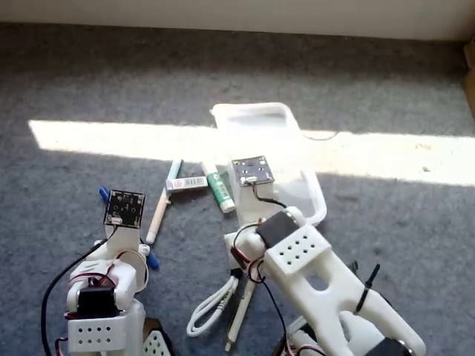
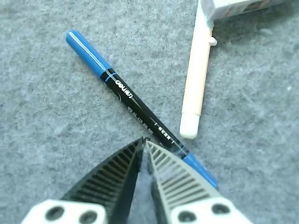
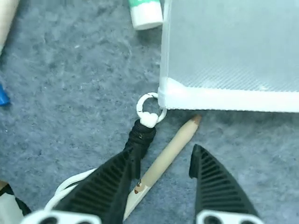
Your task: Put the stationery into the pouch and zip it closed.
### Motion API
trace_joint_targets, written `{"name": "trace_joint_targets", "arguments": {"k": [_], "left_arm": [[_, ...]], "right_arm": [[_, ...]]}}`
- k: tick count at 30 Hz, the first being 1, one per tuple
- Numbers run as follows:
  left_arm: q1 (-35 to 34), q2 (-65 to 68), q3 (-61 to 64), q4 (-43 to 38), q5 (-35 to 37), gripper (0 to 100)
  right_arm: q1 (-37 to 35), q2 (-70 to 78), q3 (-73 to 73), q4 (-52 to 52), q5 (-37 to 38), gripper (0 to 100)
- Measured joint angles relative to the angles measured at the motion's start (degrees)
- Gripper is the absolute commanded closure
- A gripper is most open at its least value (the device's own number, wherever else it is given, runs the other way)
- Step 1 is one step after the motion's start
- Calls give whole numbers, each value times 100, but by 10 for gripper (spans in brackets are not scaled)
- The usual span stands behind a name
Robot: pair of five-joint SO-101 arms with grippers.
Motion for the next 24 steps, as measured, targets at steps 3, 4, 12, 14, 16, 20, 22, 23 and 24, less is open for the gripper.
{"name": "trace_joint_targets", "arguments": {"k": [3, 4, 12, 14, 16, 20, 22, 23, 24], "left_arm": [[0, 0, 0, 0, 0, 993], [0, 0, 0, 0, 0, 993], [0, 0, 0, 0, 0, 993], [0, 0, 0, 0, 0, 993], [0, 0, 0, 0, 0, 993], [0, 0, 0, 0, 0, 993], [0, 0, 0, 0, 0, 993], [0, 0, 0, 0, 0, 993], [0, 0, 0, 0, 0, 993]], "right_arm": [[-308, 571, 0, -202, -378, 810], [-440, 747, 0, -281, -501, 810], [-765, 1407, -9, -554, -853, 811], [-782, 1407, -9, -677, -853, 811], [-782, 1407, -9, -809, -862, 811], [-791, 1398, -18, -1099, -862, 811], [-791, 1398, -18, -1178, -862, 811], [-791, 1398, -9, -1204, -862, 811], [-791, 1398, -9, -1222, -879, 811]]}}
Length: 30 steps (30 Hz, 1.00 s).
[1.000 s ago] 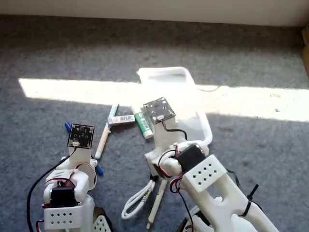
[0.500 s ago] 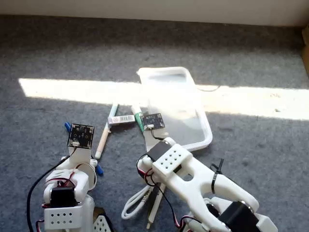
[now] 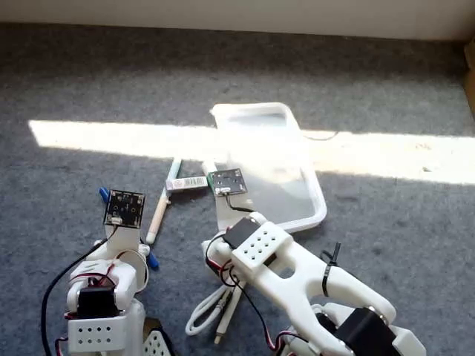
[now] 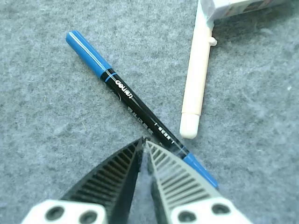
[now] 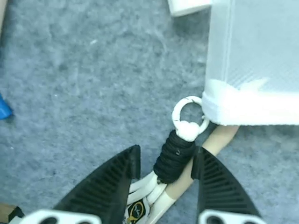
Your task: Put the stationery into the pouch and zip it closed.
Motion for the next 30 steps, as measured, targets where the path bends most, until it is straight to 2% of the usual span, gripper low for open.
{"name": "trace_joint_targets", "arguments": {"k": [7, 20, 30], "left_arm": [[0, 0, 0, 0, 0, 993], [0, 0, 0, 0, 0, 993], [-246, 0, 0, 0, 0, 993]], "right_arm": [[0, 9, 0, -44, -237, 811], [-211, 765, -97, -97, -246, 811], [-211, 835, -105, -97, -246, 811]]}}
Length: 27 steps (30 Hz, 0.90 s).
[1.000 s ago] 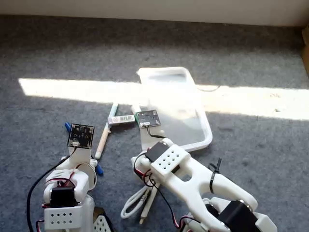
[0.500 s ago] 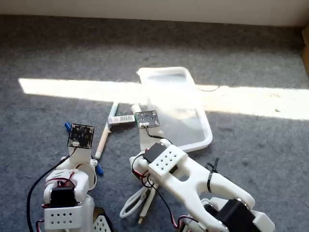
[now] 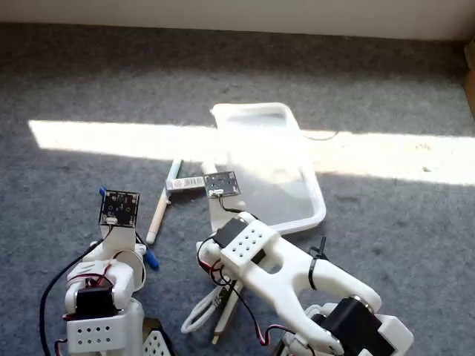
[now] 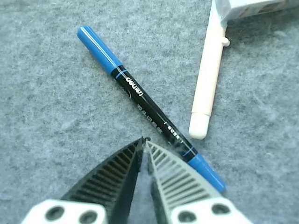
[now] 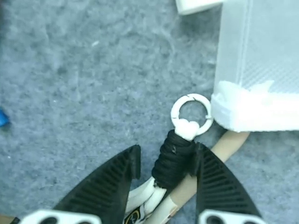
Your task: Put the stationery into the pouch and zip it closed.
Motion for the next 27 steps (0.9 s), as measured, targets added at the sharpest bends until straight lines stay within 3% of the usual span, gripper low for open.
{"name": "trace_joint_targets", "arguments": {"k": [11, 16, 22, 27], "left_arm": [[0, 0, 0, 0, 0, 993], [0, 0, 0, 0, 0, 993], [0, 0, 0, 0, 0, 993], [0, 0, 0, 0, 0, 993]], "right_arm": [[-9, 70, 0, 308, 141, 818], [9, 114, 0, 264, 141, 920], [273, 158, 79, 114, 158, 951], [369, 167, 70, 237, 897, 995]]}}
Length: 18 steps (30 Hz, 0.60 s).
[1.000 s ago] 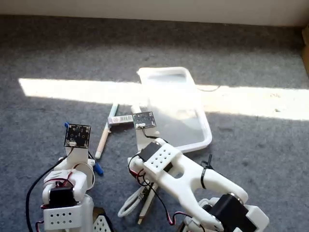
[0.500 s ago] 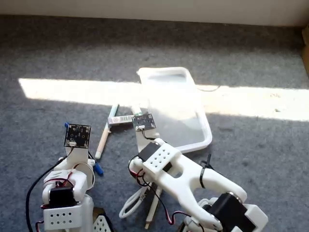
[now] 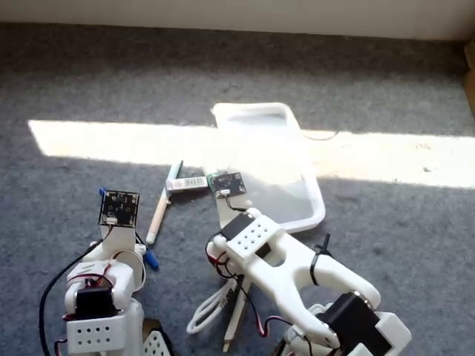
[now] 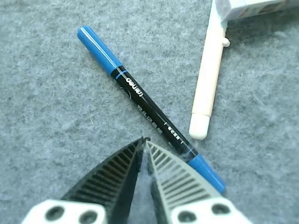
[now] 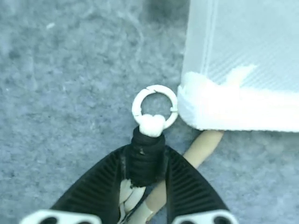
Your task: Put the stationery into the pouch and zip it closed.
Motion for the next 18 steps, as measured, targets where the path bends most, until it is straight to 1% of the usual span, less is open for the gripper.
{"name": "trace_joint_targets", "arguments": {"k": [4, 7, 11, 18], "left_arm": [[0, 0, 0, 0, 0, 993], [0, 0, 0, 0, 0, 993], [0, 0, 0, 0, 0, 993], [0, 0, 0, -44, 0, 993]], "right_arm": [[9, 44, -158, 536, 703, 995], [9, -299, -246, 879, 1081, 995], [9, -1213, -255, 1169, 1468, 995], [9, -2963, -255, 1222, 1793, 995]]}}
